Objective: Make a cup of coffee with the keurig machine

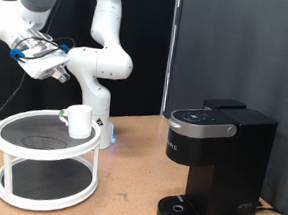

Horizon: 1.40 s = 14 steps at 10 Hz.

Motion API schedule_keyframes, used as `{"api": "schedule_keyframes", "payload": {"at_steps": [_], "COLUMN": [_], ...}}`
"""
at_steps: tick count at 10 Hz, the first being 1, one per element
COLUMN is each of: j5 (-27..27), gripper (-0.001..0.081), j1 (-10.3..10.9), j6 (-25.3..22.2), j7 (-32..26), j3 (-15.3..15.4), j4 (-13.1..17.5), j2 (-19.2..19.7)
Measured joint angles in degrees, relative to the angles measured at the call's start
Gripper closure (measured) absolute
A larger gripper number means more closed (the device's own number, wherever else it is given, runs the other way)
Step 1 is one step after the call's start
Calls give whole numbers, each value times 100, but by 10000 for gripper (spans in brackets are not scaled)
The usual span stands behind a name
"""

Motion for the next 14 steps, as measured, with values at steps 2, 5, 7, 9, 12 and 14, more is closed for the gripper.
{"api": "schedule_keyframes", "payload": {"at_steps": [2, 5, 7, 9, 12, 14], "j5": [2, 50, 98, 98, 100, 293], "gripper": [806, 806, 520, 383, 107, 82], "j1": [0, 0, 0, 2, 21, 46], "j6": [-1, 65, 339, 597, 943, 1321], "j7": [0, 12, 15, -5, -243, -519], "j3": [0, 0, 5, 13, 14, 12], "j4": [-3, -41, -180, -343, -575, -776], "j2": [0, 1, 14, 82, 236, 359]}}
